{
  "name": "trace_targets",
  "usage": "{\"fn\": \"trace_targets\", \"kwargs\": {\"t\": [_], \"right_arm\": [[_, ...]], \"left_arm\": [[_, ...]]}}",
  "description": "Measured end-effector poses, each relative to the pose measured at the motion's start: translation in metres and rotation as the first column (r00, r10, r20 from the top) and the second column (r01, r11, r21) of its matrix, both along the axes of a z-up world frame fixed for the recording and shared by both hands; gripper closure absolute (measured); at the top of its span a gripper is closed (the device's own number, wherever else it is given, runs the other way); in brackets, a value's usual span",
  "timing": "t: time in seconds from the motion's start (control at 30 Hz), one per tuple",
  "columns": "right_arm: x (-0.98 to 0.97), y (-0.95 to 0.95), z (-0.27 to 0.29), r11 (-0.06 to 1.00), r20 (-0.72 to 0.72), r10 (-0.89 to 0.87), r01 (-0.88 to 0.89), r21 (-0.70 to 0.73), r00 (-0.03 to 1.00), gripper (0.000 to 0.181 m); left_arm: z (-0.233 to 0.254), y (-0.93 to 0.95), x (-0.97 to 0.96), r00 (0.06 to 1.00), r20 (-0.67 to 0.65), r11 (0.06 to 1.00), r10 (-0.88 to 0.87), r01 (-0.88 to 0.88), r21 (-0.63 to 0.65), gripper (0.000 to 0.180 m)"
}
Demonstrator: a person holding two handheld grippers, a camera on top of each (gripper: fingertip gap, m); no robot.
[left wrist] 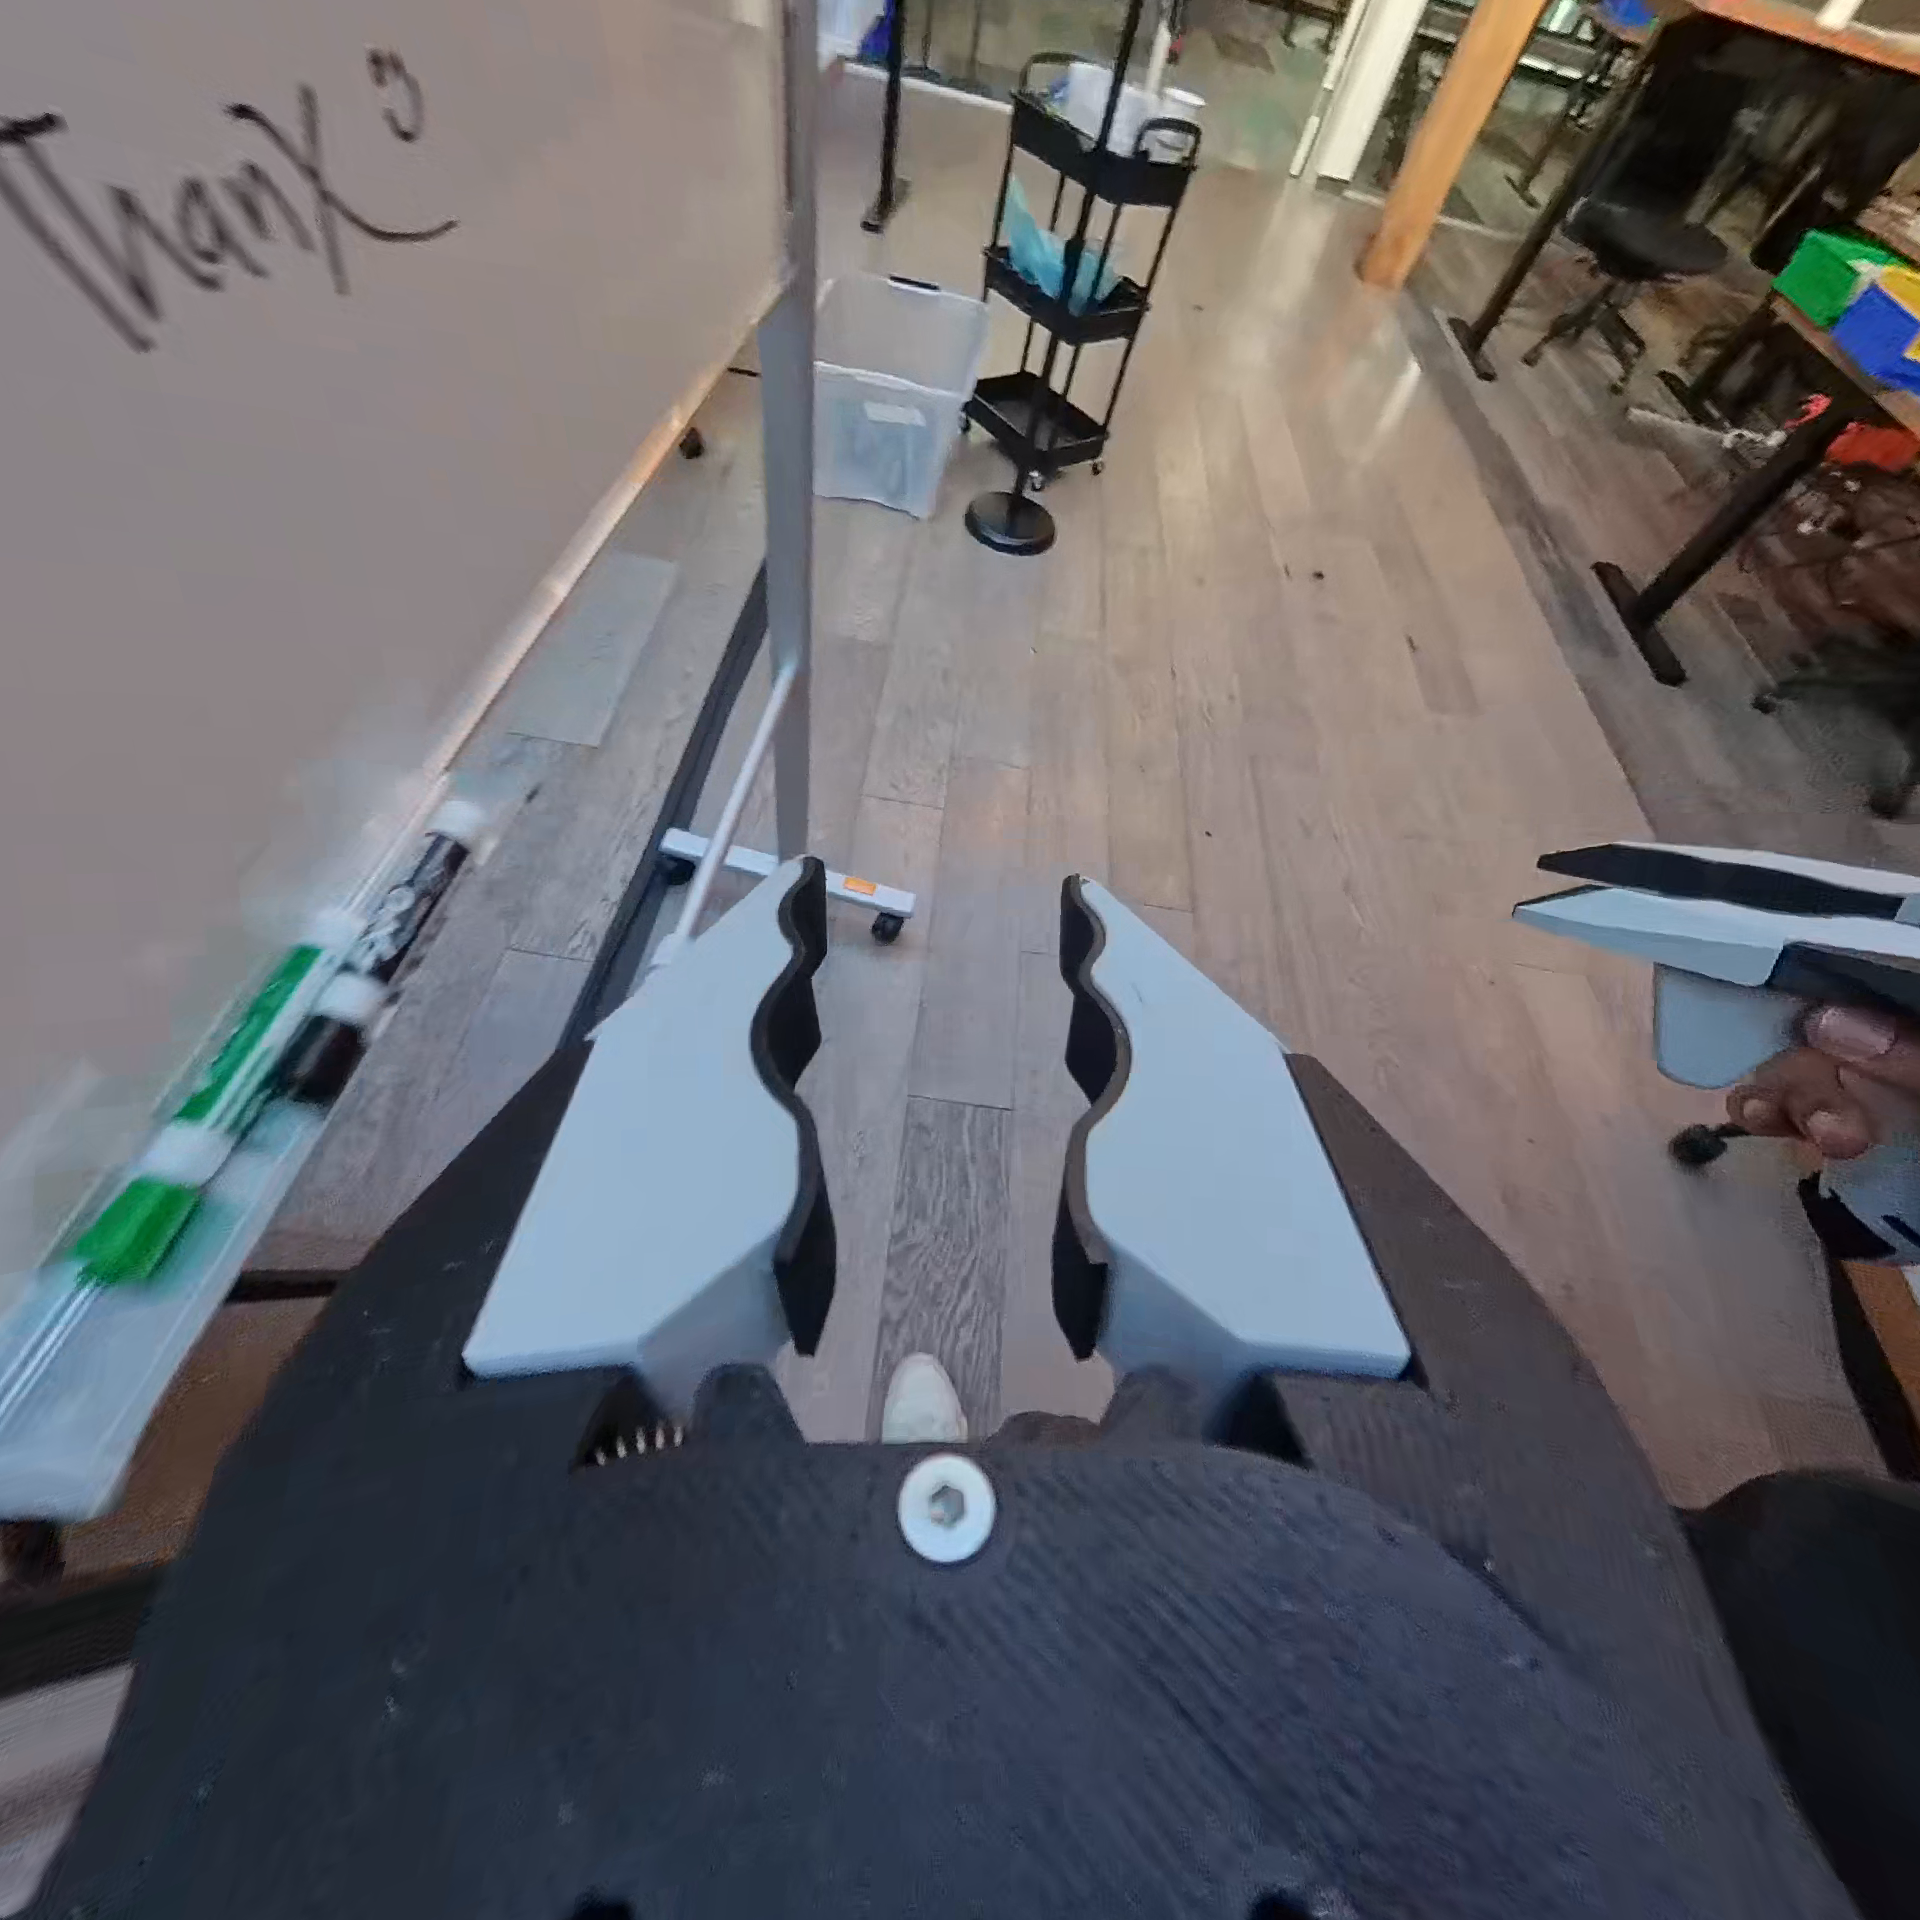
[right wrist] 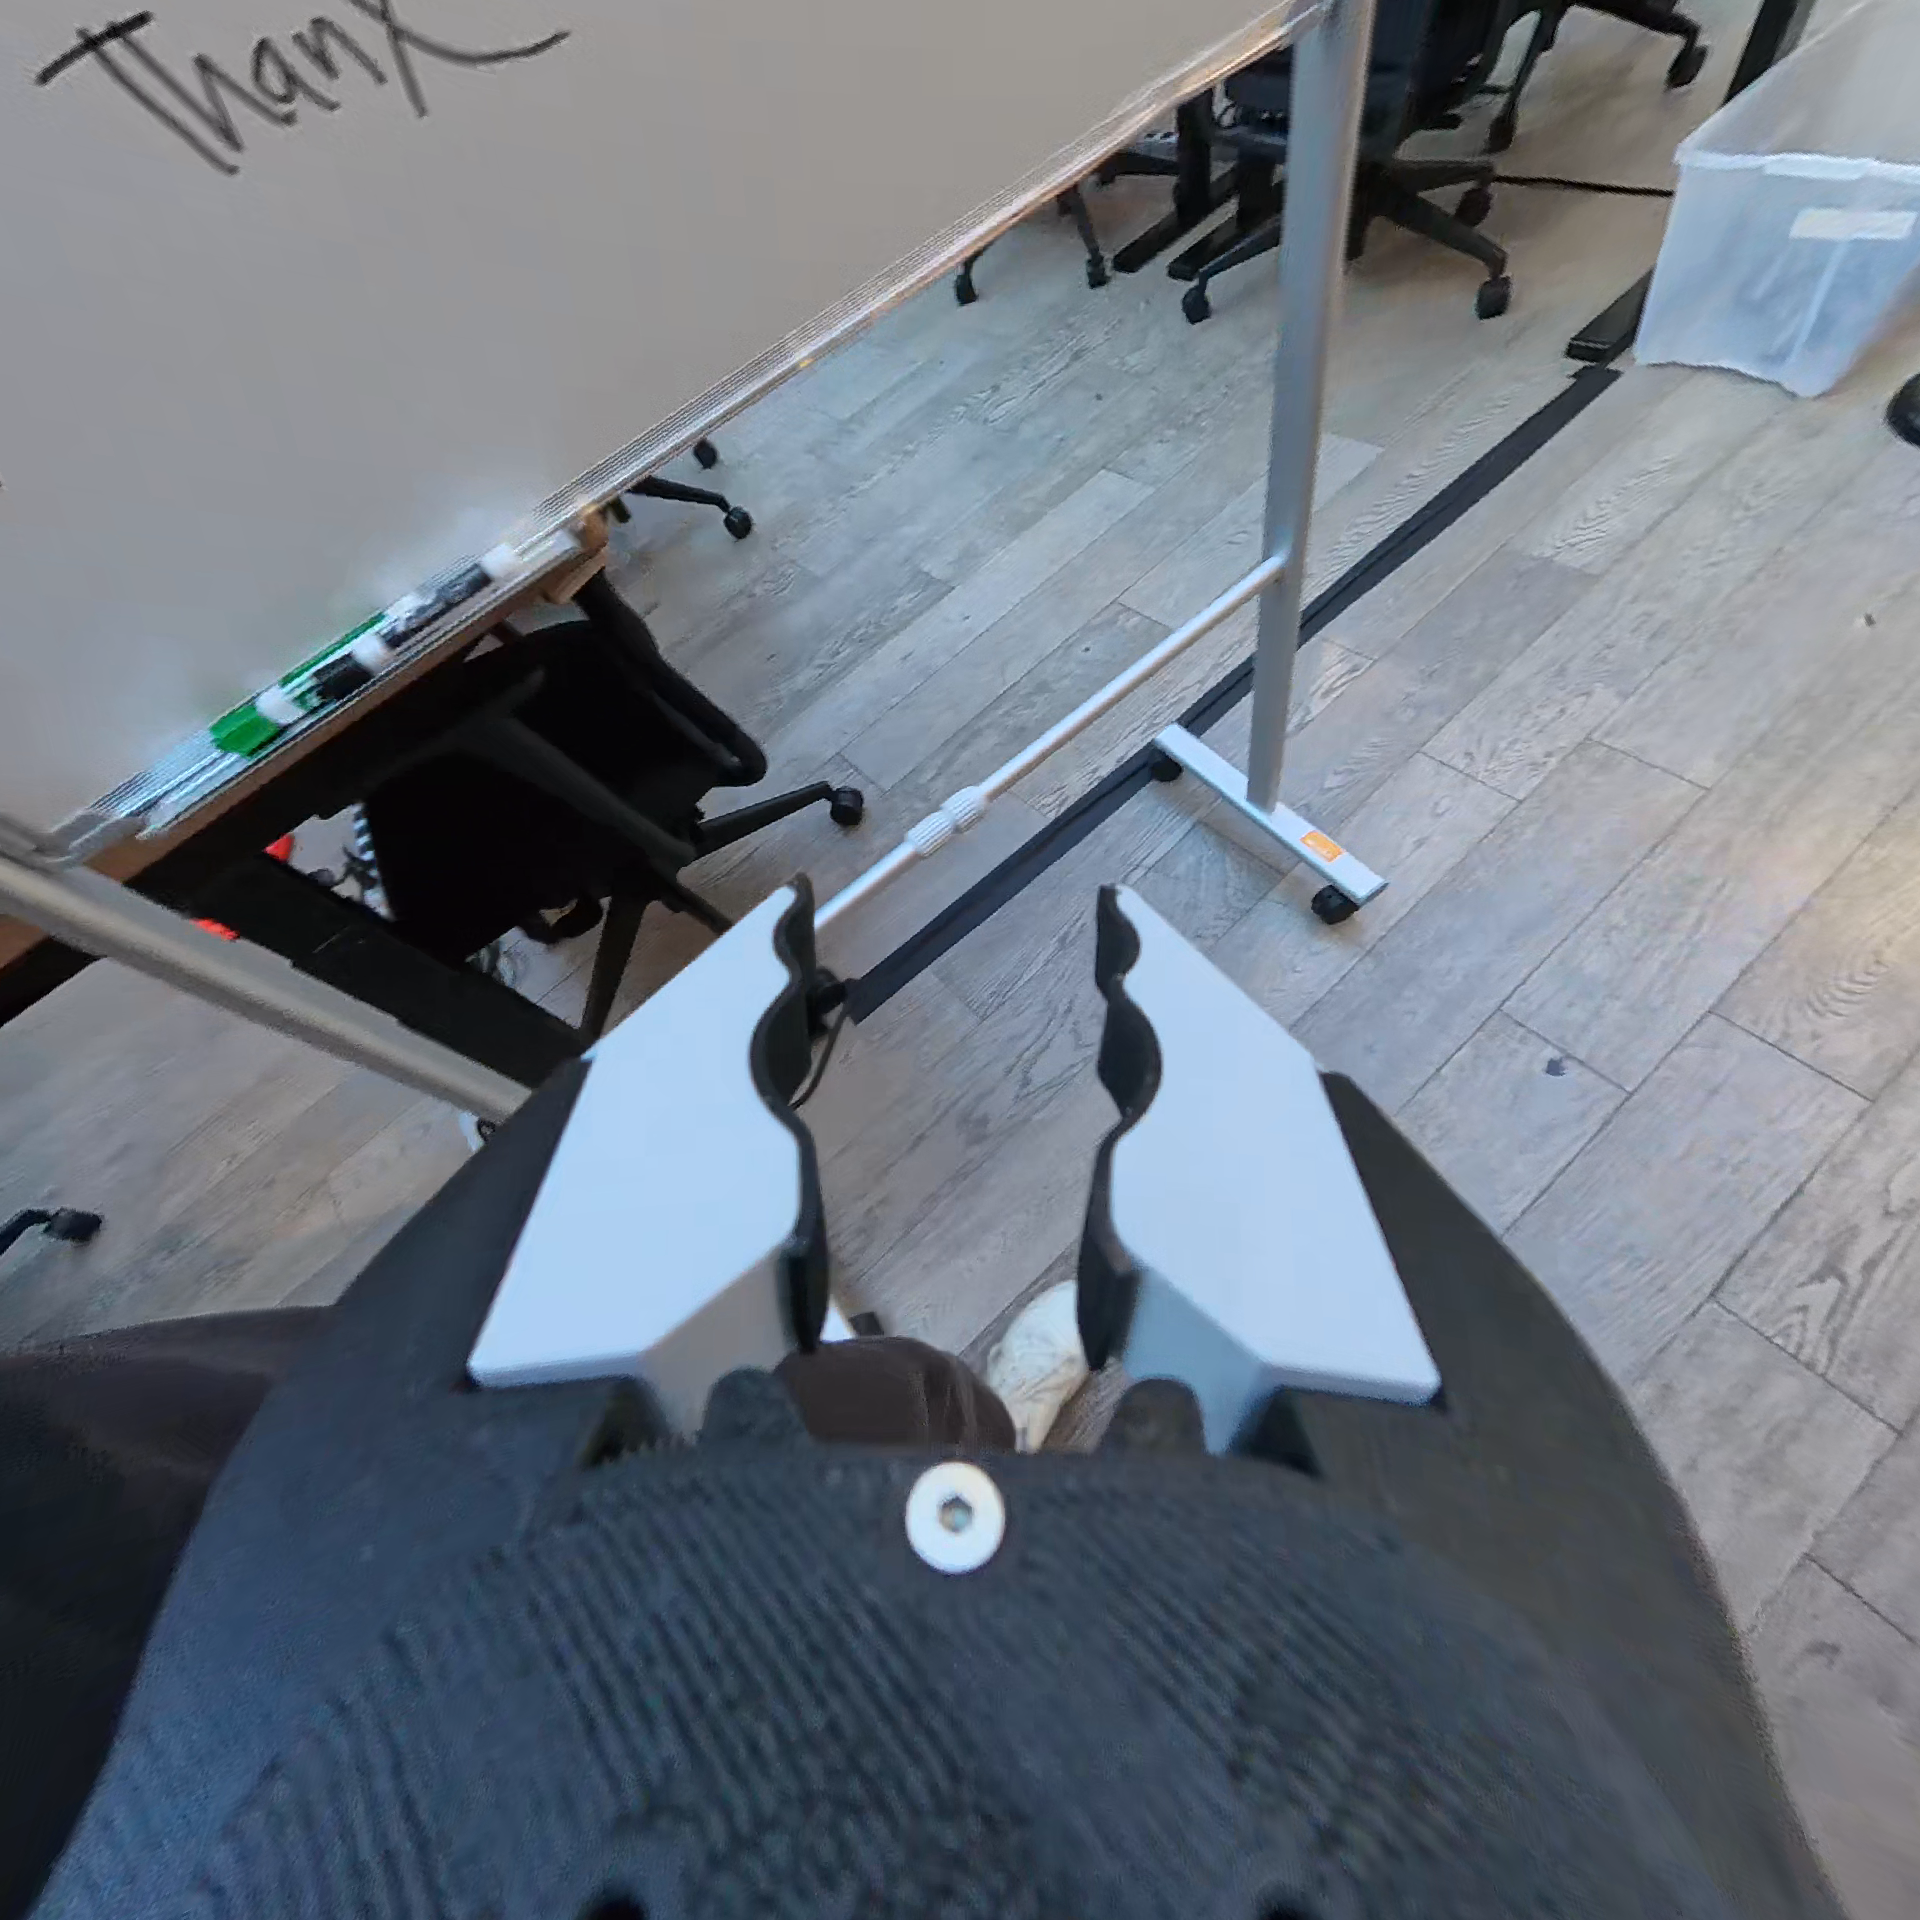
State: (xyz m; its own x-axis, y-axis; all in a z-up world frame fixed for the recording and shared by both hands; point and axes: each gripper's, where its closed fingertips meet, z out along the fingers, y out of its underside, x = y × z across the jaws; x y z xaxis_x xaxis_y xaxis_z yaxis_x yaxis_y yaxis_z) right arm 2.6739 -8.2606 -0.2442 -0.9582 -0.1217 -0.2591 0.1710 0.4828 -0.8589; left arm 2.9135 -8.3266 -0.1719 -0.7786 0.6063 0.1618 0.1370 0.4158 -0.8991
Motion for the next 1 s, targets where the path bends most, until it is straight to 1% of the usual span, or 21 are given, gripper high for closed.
{"fn": "trace_targets", "kwargs": {"t": [0.13, 0.23, 0.33, 0.4, 0.43, 0.5, 0.57, 0.63, 0.7, 0.73, 0.8, 0.83, 0.87, 0.9, 0.97, 1.0], "right_arm": [[-0.073, -0.023, -0.008, 0.996, -0.054, -0.088, 0.088, 0.001, 0.995, 0.128], [-0.126, -0.061, -0.021, 0.990, -0.007, -0.137, 0.138, 0.024, 0.990, 0.126], [-0.173, -0.124, -0.024, 0.988, 0.038, -0.145, 0.142, 0.064, 0.989, 0.123], [-0.201, -0.180, -0.001, 0.992, 0.056, -0.127, 0.125, 0.027, 0.990, 0.122], [-0.213, -0.209, 0.014, 0.993, 0.052, -0.118, 0.119, -0.013, 0.992, 0.123], [-0.235, -0.266, 0.037, 0.994, 0.035, -0.087, 0.089, -0.061, 0.996, 0.122], [-0.247, -0.320, 0.058, 0.993, 0.045, -0.036, 0.041, -0.110, 0.998, 0.122], [-0.251, -0.378, 0.071, 0.986, 0.052, 0.058, -0.049, -0.159, 0.997, 0.122], [-0.250, -0.438, 0.069, 0.971, 0.027, 0.171, -0.163, -0.175, 0.985, 0.122], [-0.248, -0.470, 0.066, 0.958, 0.016, 0.232, -0.225, -0.178, 0.973, 0.121], [-0.237, -0.536, 0.063, 0.915, 0.013, 0.366, -0.358, -0.189, 0.930, 0.120], [-0.229, -0.569, 0.066, 0.883, 0.016, 0.437, -0.425, -0.199, 0.900, 0.119], [-0.220, -0.599, 0.072, 0.846, 0.015, 0.501, -0.487, -0.216, 0.865, 0.118], [-0.212, -0.628, 0.080, 0.808, 0.008, 0.557, -0.540, -0.234, 0.830, 0.117], [-0.195, -0.674, 0.099, 0.725, -0.006, 0.658, -0.636, -0.263, 0.753, 0.114], [-0.186, -0.691, 0.109, 0.683, -0.009, 0.701, -0.675, -0.279, 0.713, 0.113]], "left_arm": [[-0.017, -0.062, -0.078, 0.994, -0.096, 0.997, -0.059, 0.064, 0.053, 0.134], [-0.038, -0.114, -0.140, 0.988, -0.116, 0.990, -0.102, 0.112, 0.084, 0.134], [-0.050, -0.173, -0.199, 0.983, -0.126, 0.985, -0.131, 0.143, 0.093, 0.134], [-0.038, -0.211, -0.239, 0.969, -0.169, 0.973, -0.181, 0.201, 0.112, 0.133], [-0.028, -0.231, -0.255, 0.964, -0.170, 0.971, -0.204, 0.221, 0.087, 0.133], [-0.012, -0.276, -0.275, 0.972, -0.128, 0.978, -0.198, 0.205, 0.042, 0.134], [0.003, -0.315, -0.290, 0.975, -0.140, 0.983, -0.172, 0.179, 0.033, 0.134], [0.007, -0.345, -0.299, 0.978, -0.160, 0.989, -0.132, 0.141, 0.046, 0.133], [-0.008, -0.365, -0.297, 0.990, -0.123, 0.994, -0.065, 0.075, 0.076, 0.133], [-0.020, -0.371, -0.290, 0.996, -0.092, 0.996, -0.007, 0.015, 0.092, 0.133], [-0.043, -0.375, -0.263, 0.985, -0.055, 0.979, 0.164, -0.156, 0.133, 0.133], [-0.053, -0.372, -0.245, 0.961, -0.050, 0.953, 0.271, -0.261, 0.156, 0.133], [-0.059, -0.366, -0.225, 0.919, -0.047, 0.909, 0.391, -0.378, 0.176, 0.133], [-0.062, -0.357, -0.203, 0.857, -0.047, 0.847, 0.513, -0.497, 0.190, 0.133], [-0.057, -0.327, -0.162, 0.683, -0.063, 0.679, 0.728, -0.704, 0.211, 0.133], [-0.048, -0.310, -0.143, 0.577, -0.103, 0.584, 0.811, -0.781, 0.222, 0.133]]}}
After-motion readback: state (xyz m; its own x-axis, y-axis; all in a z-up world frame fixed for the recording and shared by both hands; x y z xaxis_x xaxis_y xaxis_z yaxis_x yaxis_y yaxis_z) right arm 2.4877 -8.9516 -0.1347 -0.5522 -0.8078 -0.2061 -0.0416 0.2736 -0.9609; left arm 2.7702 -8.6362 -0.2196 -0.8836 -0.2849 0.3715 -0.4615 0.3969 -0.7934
